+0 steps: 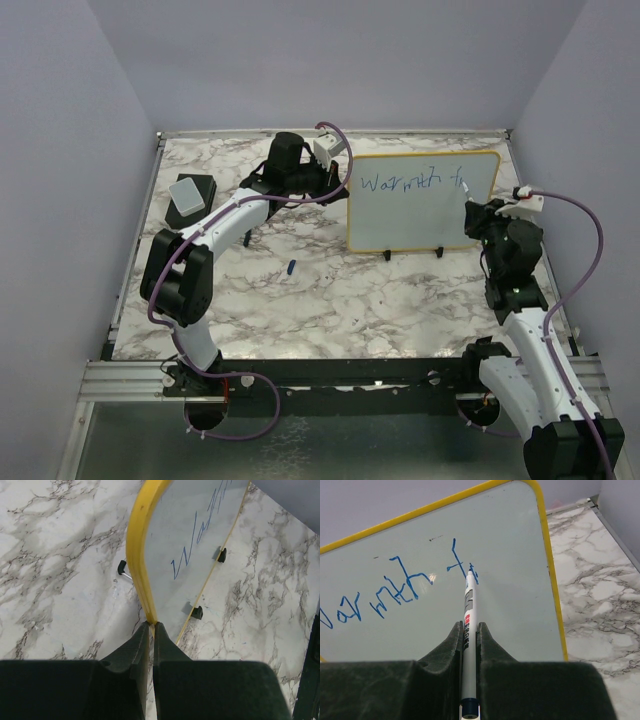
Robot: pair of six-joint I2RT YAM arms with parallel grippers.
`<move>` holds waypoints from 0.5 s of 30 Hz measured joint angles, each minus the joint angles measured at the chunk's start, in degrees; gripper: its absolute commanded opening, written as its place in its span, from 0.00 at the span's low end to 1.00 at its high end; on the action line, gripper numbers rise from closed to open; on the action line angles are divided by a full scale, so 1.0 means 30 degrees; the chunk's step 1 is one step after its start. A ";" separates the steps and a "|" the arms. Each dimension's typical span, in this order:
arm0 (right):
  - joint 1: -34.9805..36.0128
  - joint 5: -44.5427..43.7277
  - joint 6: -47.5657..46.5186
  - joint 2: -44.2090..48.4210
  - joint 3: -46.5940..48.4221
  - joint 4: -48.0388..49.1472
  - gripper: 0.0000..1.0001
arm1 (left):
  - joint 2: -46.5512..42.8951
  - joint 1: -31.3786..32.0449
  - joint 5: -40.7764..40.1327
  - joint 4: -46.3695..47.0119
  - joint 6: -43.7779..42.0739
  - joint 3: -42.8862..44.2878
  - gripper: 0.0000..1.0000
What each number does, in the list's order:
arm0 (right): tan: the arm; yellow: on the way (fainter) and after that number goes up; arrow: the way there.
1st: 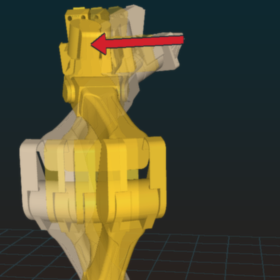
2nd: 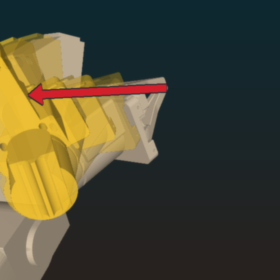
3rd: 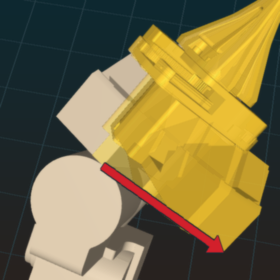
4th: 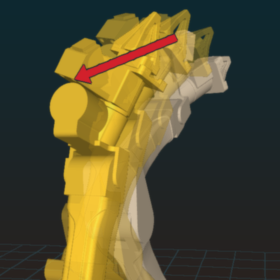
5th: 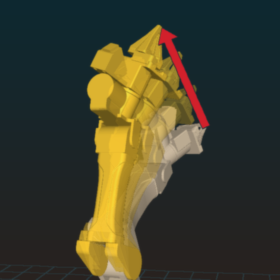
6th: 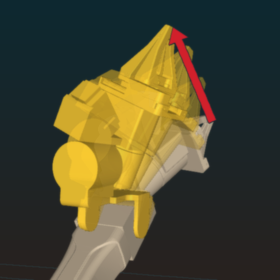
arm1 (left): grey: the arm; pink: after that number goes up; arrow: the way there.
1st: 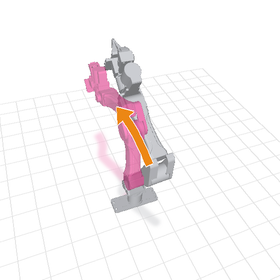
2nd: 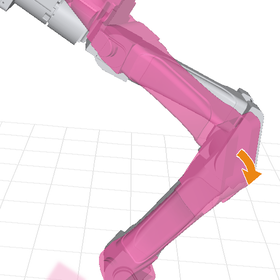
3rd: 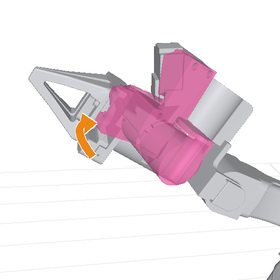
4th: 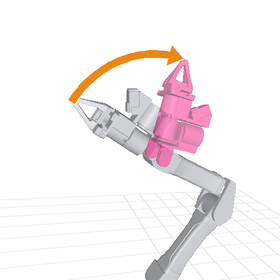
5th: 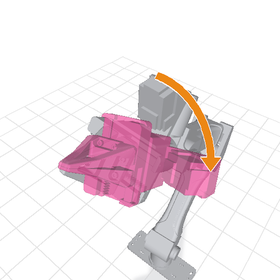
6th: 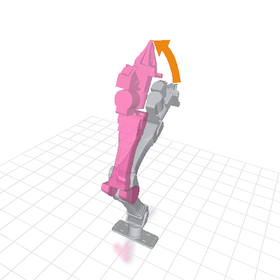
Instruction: Write a sentence on the whiteboard
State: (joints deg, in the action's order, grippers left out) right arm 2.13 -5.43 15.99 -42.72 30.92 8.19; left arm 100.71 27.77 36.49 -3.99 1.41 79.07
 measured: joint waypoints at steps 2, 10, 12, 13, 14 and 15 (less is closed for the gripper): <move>0.0000 0.0015 0.0000 -0.0007 0.0000 0.0080 0.01 | 0.0000 0.0000 0.0000 0.0000 0.0000 0.0000 0.00; 0.0000 0.0138 -0.0066 -0.0066 0.0000 0.0685 0.01 | 0.0000 0.0000 0.0000 -0.0007 0.0000 0.0000 0.00; 0.0000 0.0138 -0.0073 -0.0240 0.0000 0.0860 0.01 | 0.0000 0.0007 0.0000 -0.0007 0.0000 0.0000 0.00; 0.0000 0.0138 -0.0073 -0.0321 0.0000 0.0896 0.01 | 0.0000 0.0000 0.0000 -0.0007 0.0000 0.0000 0.00; 0.0000 0.0138 -0.0080 -0.0401 0.0000 0.0925 0.01 | 0.0000 0.0000 0.0000 -0.0007 0.0000 0.0000 0.00; 0.0000 0.0138 -0.0138 -0.0474 0.0000 0.0962 0.01 | 0.0000 0.0007 0.0000 -0.0007 0.0000 0.0000 0.00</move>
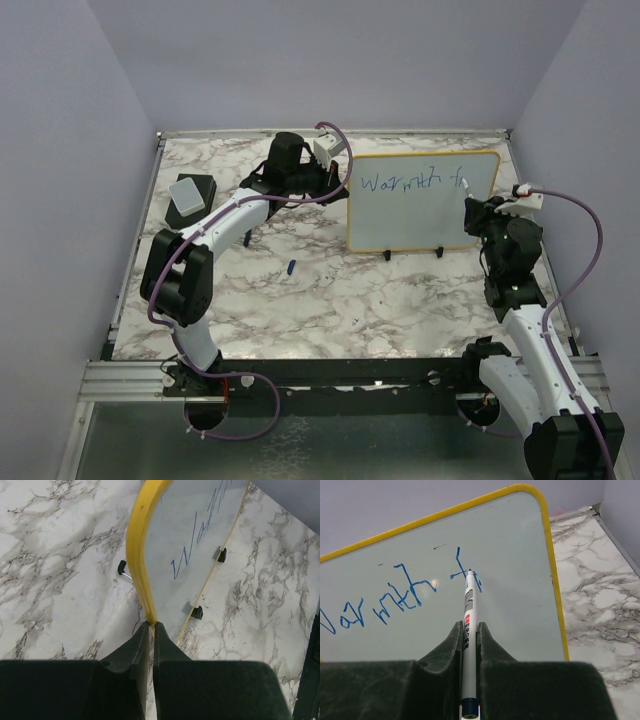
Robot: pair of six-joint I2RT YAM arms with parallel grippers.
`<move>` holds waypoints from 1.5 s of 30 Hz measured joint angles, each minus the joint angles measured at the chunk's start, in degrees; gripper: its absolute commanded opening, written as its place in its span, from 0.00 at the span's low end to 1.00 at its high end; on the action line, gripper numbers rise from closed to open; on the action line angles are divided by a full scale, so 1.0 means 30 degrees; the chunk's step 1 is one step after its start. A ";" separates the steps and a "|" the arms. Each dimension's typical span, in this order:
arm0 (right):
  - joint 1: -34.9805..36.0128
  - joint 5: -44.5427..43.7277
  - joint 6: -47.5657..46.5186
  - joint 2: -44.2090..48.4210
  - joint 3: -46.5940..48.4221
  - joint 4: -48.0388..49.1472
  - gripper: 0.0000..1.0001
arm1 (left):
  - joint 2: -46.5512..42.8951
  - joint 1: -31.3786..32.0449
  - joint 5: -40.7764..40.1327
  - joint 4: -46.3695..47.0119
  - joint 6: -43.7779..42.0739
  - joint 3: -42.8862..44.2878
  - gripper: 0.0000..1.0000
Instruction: Write a sentence on the whiteboard
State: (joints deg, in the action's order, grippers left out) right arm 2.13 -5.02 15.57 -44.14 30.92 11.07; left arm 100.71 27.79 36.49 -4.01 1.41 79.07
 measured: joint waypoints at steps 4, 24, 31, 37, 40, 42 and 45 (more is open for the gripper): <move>0.0000 0.0000 -0.0066 -0.0204 0.0000 0.0080 0.01 | 0.0000 -0.0007 0.0000 0.0000 0.0000 0.0000 0.00; 0.0000 -0.0007 -0.0211 -0.0415 0.0000 0.0488 0.01 | 0.0000 0.0000 0.0000 -0.0029 -0.0437 0.0000 0.00; 0.0000 -0.0117 -0.0226 0.0277 0.0437 0.0466 0.01 | 0.0000 0.0000 0.0000 -0.0029 -0.0444 0.0000 0.00; 0.0000 -0.0255 -0.0379 -0.0415 0.0612 0.0510 0.01 | 0.0000 0.0000 0.0000 -0.0036 -0.0459 0.0000 0.00; 0.0000 -0.0291 -0.0379 -0.0678 0.0670 0.0503 0.01 | 0.0000 0.0000 0.0000 -0.0036 -0.0466 0.0000 0.00; 0.0000 -0.0291 -0.0379 -0.0772 0.0692 0.0495 0.01 | 0.0000 0.0000 0.0000 -0.0036 -0.0474 0.0000 0.00; 0.0000 -0.0291 -0.0379 -0.0772 0.0692 0.0503 0.01 | 0.0000 0.0000 0.0000 -0.0036 -0.0474 0.0000 0.00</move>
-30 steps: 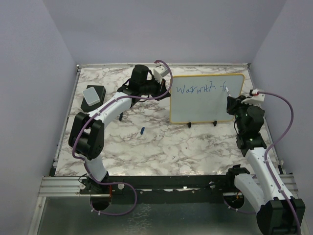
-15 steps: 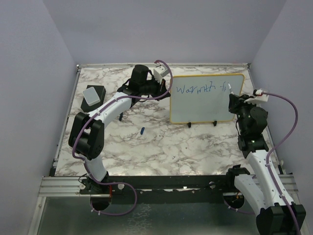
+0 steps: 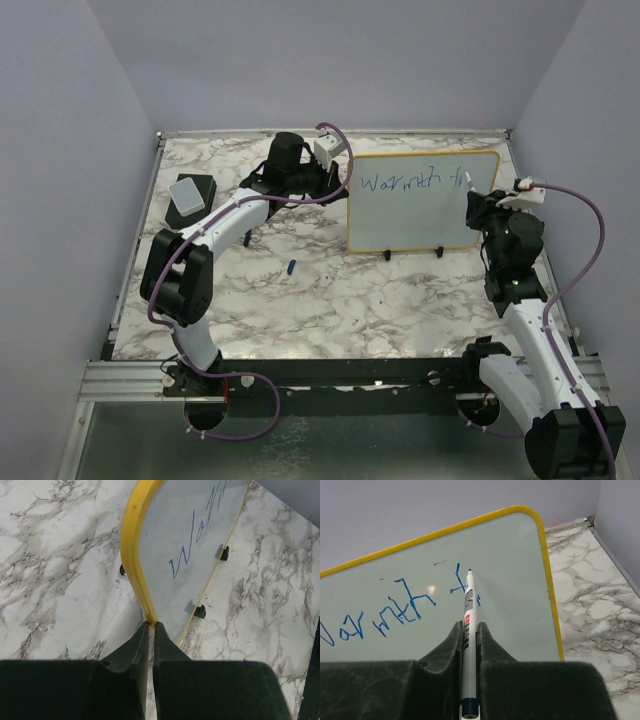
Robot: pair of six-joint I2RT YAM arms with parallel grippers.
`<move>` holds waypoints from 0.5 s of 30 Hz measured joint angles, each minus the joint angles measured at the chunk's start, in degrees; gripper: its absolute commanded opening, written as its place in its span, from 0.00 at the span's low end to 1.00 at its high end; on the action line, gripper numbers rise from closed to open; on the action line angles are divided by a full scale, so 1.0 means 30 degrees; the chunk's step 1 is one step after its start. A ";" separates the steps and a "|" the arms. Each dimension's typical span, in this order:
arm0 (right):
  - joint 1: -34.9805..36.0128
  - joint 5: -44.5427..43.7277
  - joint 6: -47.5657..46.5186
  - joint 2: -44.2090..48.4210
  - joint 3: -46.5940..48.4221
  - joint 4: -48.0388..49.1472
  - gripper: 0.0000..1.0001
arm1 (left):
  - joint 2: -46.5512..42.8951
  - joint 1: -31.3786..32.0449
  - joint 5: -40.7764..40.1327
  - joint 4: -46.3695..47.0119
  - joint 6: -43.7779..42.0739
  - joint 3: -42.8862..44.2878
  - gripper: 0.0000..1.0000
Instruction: Write a sentence on the whiteboard
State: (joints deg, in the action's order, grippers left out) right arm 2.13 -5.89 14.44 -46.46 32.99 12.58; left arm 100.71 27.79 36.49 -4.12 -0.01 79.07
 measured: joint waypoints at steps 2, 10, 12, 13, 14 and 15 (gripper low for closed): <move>0.0000 0.0000 0.0000 -0.0007 0.0000 -0.0007 0.01 | 0.0000 0.0000 0.0000 0.0000 -0.0007 0.0000 0.00; 0.0000 0.0000 0.0007 -0.0299 0.0007 -0.0007 0.01 | 0.0000 0.0015 0.0000 0.0000 -0.0015 0.0000 0.00; 0.0000 0.0007 0.0007 -0.0342 0.0007 -0.0007 0.01 | 0.0000 0.0015 0.0000 0.0000 -0.0015 0.0000 0.00; 0.0000 0.0007 0.0007 -0.0379 0.0007 -0.0007 0.01 | 0.0000 0.0015 0.0000 0.0000 -0.0022 0.0000 0.00; 0.0000 0.0007 0.0007 -0.0408 0.0007 -0.0007 0.01 | 0.0000 0.0015 0.0000 0.0000 -0.0022 0.0000 0.00; 0.0000 0.0007 0.0007 -0.0444 0.0007 -0.0007 0.01 | 0.0000 0.0015 0.0000 0.0000 -0.0022 0.0000 0.00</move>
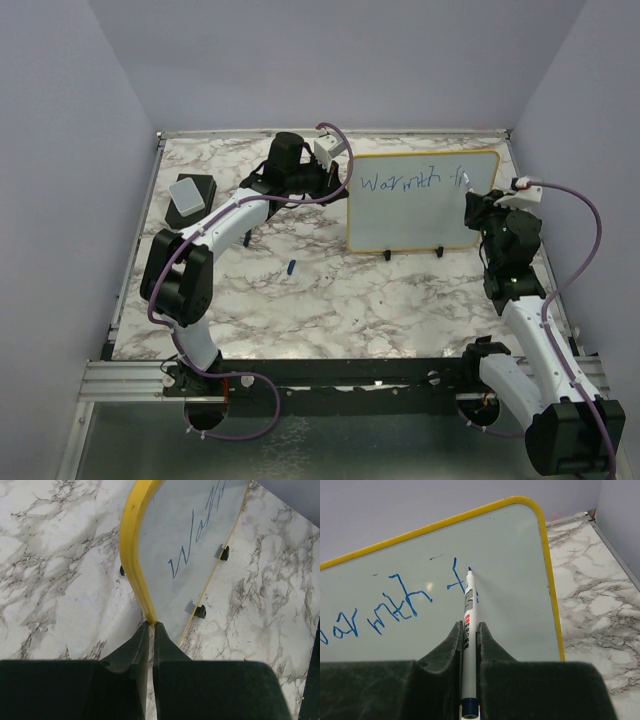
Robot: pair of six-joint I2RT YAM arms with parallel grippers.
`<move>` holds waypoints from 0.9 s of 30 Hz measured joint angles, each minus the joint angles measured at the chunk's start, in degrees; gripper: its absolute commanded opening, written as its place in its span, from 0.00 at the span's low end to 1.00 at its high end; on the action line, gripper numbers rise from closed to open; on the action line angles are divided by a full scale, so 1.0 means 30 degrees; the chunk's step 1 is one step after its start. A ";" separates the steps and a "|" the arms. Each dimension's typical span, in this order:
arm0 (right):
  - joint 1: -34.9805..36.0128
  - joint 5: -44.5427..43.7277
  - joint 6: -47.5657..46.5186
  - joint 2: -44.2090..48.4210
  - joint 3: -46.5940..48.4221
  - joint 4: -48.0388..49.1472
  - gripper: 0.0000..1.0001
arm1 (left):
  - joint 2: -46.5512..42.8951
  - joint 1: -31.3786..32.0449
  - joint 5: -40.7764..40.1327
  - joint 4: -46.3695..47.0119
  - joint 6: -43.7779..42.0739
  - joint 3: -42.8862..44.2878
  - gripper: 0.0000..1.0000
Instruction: Write a sentence on the whiteboard
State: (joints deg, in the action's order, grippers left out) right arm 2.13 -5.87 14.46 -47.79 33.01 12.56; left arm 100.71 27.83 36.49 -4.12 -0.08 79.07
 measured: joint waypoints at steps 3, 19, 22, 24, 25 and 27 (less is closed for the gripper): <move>0.0000 0.0007 0.0000 -0.0138 0.0000 0.0015 0.01 | 0.0000 0.0000 -0.0007 0.0000 0.0000 0.0000 0.00; 0.0000 -0.0313 -0.0131 0.1282 0.0022 0.0102 0.01 | -0.0007 0.0000 -0.0007 -0.0080 -0.0015 0.0000 0.00; 0.0000 -0.0459 -0.0219 0.0867 0.0153 0.0168 0.01 | -0.0022 0.0000 -0.0007 -0.0095 -0.0015 0.0000 0.00; 0.0000 -0.0481 -0.0306 0.0503 0.0160 0.0189 0.01 | -0.0036 0.0000 -0.0007 -0.0117 -0.0015 0.0000 0.00; 0.0000 -0.0503 -0.0342 0.0364 0.0160 0.0189 0.01 | -0.0036 0.0000 -0.0007 -0.0117 -0.0015 0.0000 0.00; 0.0000 -0.0539 -0.0372 0.0138 0.0168 0.0219 0.01 | -0.0036 0.0000 -0.0007 -0.0117 -0.0015 0.0000 0.00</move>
State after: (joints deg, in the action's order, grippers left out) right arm 2.13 -7.49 13.34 -47.37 33.52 13.21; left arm 100.60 27.83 36.47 -4.47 -0.12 79.07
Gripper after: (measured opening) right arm 0.100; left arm 0.067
